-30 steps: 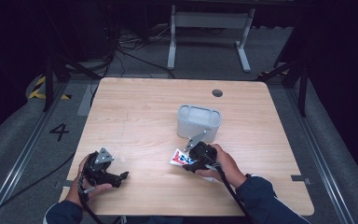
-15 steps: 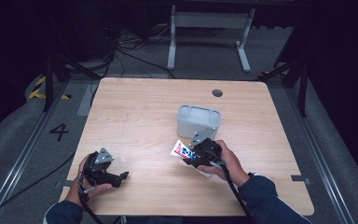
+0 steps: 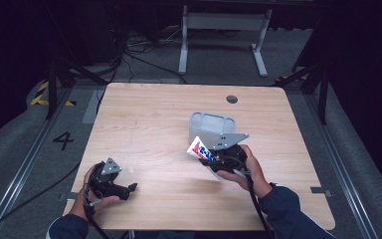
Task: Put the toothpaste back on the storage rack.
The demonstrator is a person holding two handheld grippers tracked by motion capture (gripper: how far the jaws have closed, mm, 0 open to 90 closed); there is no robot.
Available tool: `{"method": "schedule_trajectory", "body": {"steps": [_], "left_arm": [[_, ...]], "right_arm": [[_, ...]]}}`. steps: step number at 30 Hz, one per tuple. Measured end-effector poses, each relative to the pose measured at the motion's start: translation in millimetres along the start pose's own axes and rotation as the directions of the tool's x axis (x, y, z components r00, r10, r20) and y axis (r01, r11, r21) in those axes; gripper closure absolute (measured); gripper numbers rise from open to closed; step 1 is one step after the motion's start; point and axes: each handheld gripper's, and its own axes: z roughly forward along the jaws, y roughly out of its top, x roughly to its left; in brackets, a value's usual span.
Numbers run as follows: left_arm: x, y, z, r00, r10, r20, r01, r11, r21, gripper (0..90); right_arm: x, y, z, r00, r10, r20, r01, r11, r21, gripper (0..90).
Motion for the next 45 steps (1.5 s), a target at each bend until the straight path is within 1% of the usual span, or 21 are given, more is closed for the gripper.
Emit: {"method": "schedule_trajectory", "body": {"steps": [5,7,10,12,14,15,16,21,23,24,28,30,33,35,39,40,43,44,45], "left_arm": [[0.6,0.2,-0.1,1.0000,0.008,-0.004,-0.008,1.0000,-0.001,0.7],[0.3,0.1,-0.1,1.0000,0.005,-0.001,-0.005,1.0000,0.001,0.7],[0.3,0.2,-0.1,1.0000,0.004,-0.004,-0.004,1.0000,0.000,0.7],[0.1,0.0,0.0,1.0000,0.002,-0.001,-0.002,1.0000,0.000,0.7],[0.6,0.2,-0.1,1.0000,0.008,-0.004,-0.008,1.0000,-0.001,0.7],[0.1,0.1,-0.1,1.0000,0.002,-0.001,-0.002,1.0000,0.001,0.7],[0.4,0.1,0.0,1.0000,0.005,-0.003,-0.005,1.0000,-0.002,0.7],[0.3,0.1,0.1,1.0000,0.004,-0.002,-0.004,1.0000,-0.002,0.7],[0.1,0.0,0.0,1.0000,0.001,-0.001,-0.001,1.0000,0.000,0.7],[0.4,0.1,0.0,1.0000,0.006,-0.003,-0.006,1.0000,-0.002,0.7],[0.3,0.1,0.0,1.0000,0.005,-0.003,-0.005,1.0000,-0.002,0.7],[0.3,0.1,0.1,1.0000,0.004,-0.002,-0.004,1.0000,-0.002,0.7],[-0.3,-0.1,0.0,1.0000,-0.003,-0.002,0.003,1.0000,-0.001,0.7],[0.1,0.0,0.0,1.0000,0.002,-0.004,-0.002,1.0000,-0.003,0.7],[-0.4,-0.2,-0.1,1.0000,-0.003,-0.002,0.003,1.0000,0.000,0.8],[0.1,0.0,-0.1,1.0000,0.002,-0.007,-0.002,1.0000,-0.003,0.8],[-0.3,-0.1,-0.2,1.0000,-0.002,-0.002,0.002,1.0000,0.000,0.8],[0.0,0.0,-0.1,1.0000,0.002,-0.007,-0.002,1.0000,-0.003,0.8],[-0.3,-0.2,-0.1,1.0000,-0.003,-0.002,0.003,1.0000,0.000,0.8]], "right_arm": [[2.5,5.1,-9.2,1.0000,-0.006,-0.003,0.006,0.998,-0.055,63.3],[2.9,6.1,-10.9,1.0000,-0.007,-0.002,0.007,0.998,-0.064,63.3],[3.9,8.9,-15.3,0.9998,-0.017,0.005,0.018,0.995,-0.098,63.3],[3.9,9.7,-17.2,0.9997,-0.018,0.014,0.019,0.994,-0.111,63.3],[3.7,10.6,-19.0,0.9995,-0.022,0.022,0.025,0.992,-0.123,63.4],[3.8,11.1,-20.2,0.9994,-0.024,0.027,0.027,0.991,-0.129,63.4],[3.7,11.7,-21.5,0.9989,-0.029,0.037,0.034,0.990,-0.138,63.5],[5.1,15.3,-25.9,0.9982,-0.040,0.044,0.047,0.985,-0.169,63.5],[4.9,16.1,-26.7,0.9982,-0.041,0.045,0.048,0.984,-0.173,63.5],[3.8,18.4,-28.2,0.9984,-0.039,0.042,0.046,0.982,-0.185,63.5],[0.6,24.6,-31.0,0.9973,-0.037,0.063,0.049,0.979,-0.200,63.5],[-3.2,26.7,-32.7,0.9972,-0.023,0.071,0.038,0.977,-0.209,63.5],[-6.5,28.1,-33.9,0.9966,-0.016,0.080,0.033,0.975,-0.218,63.5],[-10.5,31.2,-35.8,0.9955,-0.003,0.095,0.025,0.972,-0.232,63.5],[-12.4,35.4,-37.2,0.9951,-0.001,0.099,0.025,0.969,-0.246,63.6],[-13.3,37.5,-38.1,0.9949,0.001,0.101,0.025,0.967,-0.253,63.5],[-16.4,43.0,-39.9,0.9925,0.006,0.122,0.027,0.964,-0.266,63.4],[-17.5,44.5,-40.2,0.9922,0.014,0.124,0.020,0.962,-0.271,63.3],[-19.1,45.9,-40.4,0.9919,0.018,0.126,0.018,0.961,-0.276,63.3]]}}
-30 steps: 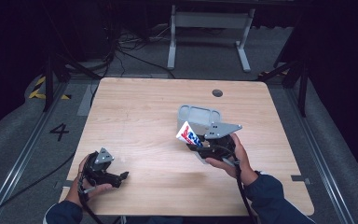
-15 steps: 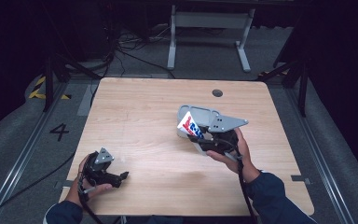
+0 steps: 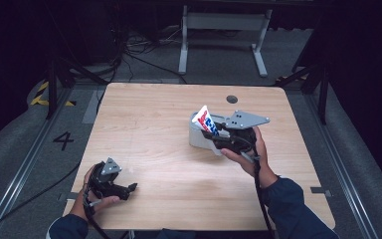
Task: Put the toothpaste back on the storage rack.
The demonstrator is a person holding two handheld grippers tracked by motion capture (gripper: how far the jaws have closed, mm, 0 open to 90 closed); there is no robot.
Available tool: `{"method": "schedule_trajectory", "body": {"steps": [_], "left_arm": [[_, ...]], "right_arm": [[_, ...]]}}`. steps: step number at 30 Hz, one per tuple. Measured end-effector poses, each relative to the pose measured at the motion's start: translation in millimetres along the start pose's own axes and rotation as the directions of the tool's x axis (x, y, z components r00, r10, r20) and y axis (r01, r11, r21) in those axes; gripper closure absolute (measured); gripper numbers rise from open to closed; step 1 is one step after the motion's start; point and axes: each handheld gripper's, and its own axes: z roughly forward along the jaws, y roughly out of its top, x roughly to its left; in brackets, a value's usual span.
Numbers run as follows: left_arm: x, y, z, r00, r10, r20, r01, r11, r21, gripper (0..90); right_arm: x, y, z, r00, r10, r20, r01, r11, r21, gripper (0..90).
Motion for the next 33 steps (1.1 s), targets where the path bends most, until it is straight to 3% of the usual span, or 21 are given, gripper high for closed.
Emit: {"method": "schedule_trajectory", "body": {"steps": [11,15,33], "left_arm": [[0.4,0.1,0.1,1.0000,0.005,-0.003,-0.005,1.0000,-0.002,0.8],[0.1,0.0,0.0,1.0000,0.002,-0.001,-0.002,1.0000,-0.001,0.8],[0.2,0.1,-0.2,1.0000,0.003,-0.001,-0.003,1.0000,0.001,0.8]], "right_arm": [[-11.0,9.9,8.2,0.9986,0.032,0.042,-0.031,0.999,-0.016,63.0],[-18.2,11.2,9.7,0.9956,0.052,0.078,-0.049,0.998,-0.038,63.3],[-43.7,6.9,21.7,0.9944,0.062,0.086,-0.052,0.992,-0.114,63.9]]}}
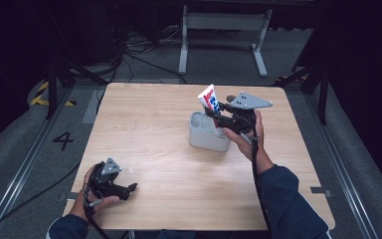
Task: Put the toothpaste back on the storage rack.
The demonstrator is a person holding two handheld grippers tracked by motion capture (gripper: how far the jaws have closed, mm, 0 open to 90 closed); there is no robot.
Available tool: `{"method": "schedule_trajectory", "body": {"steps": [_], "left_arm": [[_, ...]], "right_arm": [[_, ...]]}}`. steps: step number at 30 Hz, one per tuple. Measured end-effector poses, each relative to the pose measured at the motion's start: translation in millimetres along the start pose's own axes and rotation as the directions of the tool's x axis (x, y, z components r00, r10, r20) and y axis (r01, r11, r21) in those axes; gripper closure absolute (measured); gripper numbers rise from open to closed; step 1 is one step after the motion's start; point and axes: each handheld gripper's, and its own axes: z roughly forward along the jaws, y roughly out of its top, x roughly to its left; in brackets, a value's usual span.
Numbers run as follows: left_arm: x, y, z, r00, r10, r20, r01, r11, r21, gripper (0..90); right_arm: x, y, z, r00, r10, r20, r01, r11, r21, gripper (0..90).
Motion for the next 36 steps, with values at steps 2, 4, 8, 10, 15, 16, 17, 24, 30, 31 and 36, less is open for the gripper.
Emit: {"method": "schedule_trajectory", "body": {"steps": [2,4,8,10,15,16,17,24,30,31,36], "left_arm": [[-0.2,-0.1,0.0,1.0000,-0.003,0.002,0.003,1.0000,0.001,0.8],[0.1,0.0,0.0,1.0000,0.001,0.003,-0.001,1.0000,0.000,0.8],[-0.4,-0.3,-0.1,1.0000,-0.004,0.005,0.004,1.0000,0.000,1.0],[-0.4,-0.3,-0.2,1.0000,-0.005,0.006,0.005,1.0000,0.001,1.1],[0.0,-0.1,-0.2,1.0000,0.002,0.003,-0.002,1.0000,-0.001,1.0],[0.0,-0.1,-0.1,1.0000,0.003,0.004,-0.003,1.0000,-0.002,1.1],[0.0,-0.2,-0.2,1.0000,0.003,0.003,-0.003,1.0000,-0.002,1.1],[-0.5,-0.6,-0.1,1.0000,-0.003,0.004,0.003,1.0000,-0.006,1.3],[-0.6,-0.6,-0.8,1.0000,-0.002,0.001,0.002,1.0000,0.000,1.5],[-0.6,-0.6,-0.8,1.0000,-0.003,0.002,0.003,1.0000,-0.001,1.5],[-0.6,-0.6,-0.6,1.0000,-0.001,0.003,0.001,1.0000,-0.002,1.4]], "right_arm": [[-1.9,-0.6,2.5,1.0000,-0.001,-0.006,0.001,1.000,0.001,64.1],[-3.3,-1.0,4.4,0.9999,-0.007,-0.008,0.007,1.000,0.002,64.1],[-7.4,-3.1,8.7,0.9997,-0.018,-0.016,0.018,1.000,0.007,64.2],[-10.5,-4.2,10.6,0.9998,-0.017,-0.014,0.017,1.000,0.010,64.2],[-15.4,-6.5,14.6,0.9999,-0.009,-0.012,0.009,1.000,0.014,64.1],[-16.2,-7.1,15.7,0.9999,-0.008,-0.010,0.008,1.000,0.018,64.1],[-17.1,-7.5,16.5,0.9999,-0.010,-0.009,0.010,1.000,0.019,64.1],[-25.3,-12.3,22.6,0.9999,0.004,0.013,-0.004,0.999,0.041,63.9],[-29.0,-14.3,24.5,0.9999,0.014,-0.001,-0.014,0.999,0.034,63.7],[-28.3,-14.2,25.2,0.9999,0.011,-0.002,-0.010,0.999,0.036,63.7],[-26.9,-16.5,30.9,1.0000,0.000,-0.008,0.001,0.998,0.058,63.4]]}}
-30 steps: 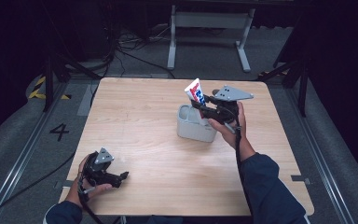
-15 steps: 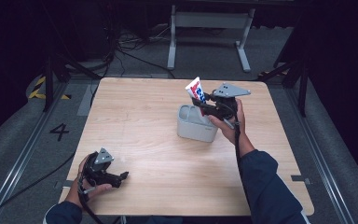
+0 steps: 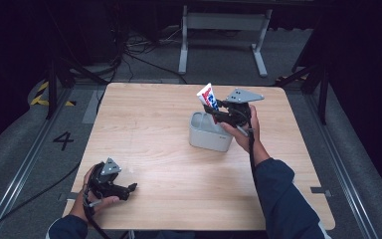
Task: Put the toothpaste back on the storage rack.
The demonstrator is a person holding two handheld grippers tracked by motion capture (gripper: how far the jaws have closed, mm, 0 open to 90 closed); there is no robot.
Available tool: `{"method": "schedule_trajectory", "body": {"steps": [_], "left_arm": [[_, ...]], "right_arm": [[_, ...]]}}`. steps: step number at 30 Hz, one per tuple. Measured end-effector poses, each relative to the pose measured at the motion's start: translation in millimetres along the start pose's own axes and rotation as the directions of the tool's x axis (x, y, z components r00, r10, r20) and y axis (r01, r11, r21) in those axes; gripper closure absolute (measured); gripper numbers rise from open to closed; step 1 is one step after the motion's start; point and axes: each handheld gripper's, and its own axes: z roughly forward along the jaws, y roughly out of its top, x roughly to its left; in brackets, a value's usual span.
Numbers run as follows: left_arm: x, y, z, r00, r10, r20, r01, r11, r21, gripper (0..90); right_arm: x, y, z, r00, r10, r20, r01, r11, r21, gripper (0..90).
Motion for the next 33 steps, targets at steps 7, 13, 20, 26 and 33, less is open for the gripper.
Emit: {"method": "schedule_trajectory", "body": {"steps": [7,13,20,26,33], "left_arm": [[-0.1,-0.2,-0.2,1.0000,-0.001,-0.003,0.001,1.0000,-0.001,1.5],[-0.1,-0.1,-0.3,1.0000,-0.001,-0.003,0.001,1.0000,0.001,1.5],[-0.1,-0.2,-0.1,1.0000,-0.002,-0.003,0.002,1.0000,-0.001,1.5],[-0.1,-0.1,-0.4,1.0000,-0.001,-0.002,0.001,1.0000,0.001,1.5],[0.1,-0.1,-0.4,1.0000,0.001,-0.003,-0.001,1.0000,0.003,1.5]], "right_arm": [[-0.7,-4.5,4.2,1.0000,-0.001,0.000,0.001,0.999,0.036,62.9],[0.1,-10.1,4.3,0.9999,-0.004,-0.012,0.004,0.998,0.056,62.4],[2.0,-16.0,3.0,0.9994,-0.021,-0.028,0.023,0.996,0.089,61.7],[3.2,-20.1,-0.2,0.9990,-0.033,-0.032,0.036,0.993,0.113,61.0],[3.6,-24.3,-2.9,0.9984,-0.042,-0.037,0.047,0.989,0.137,60.9]]}}
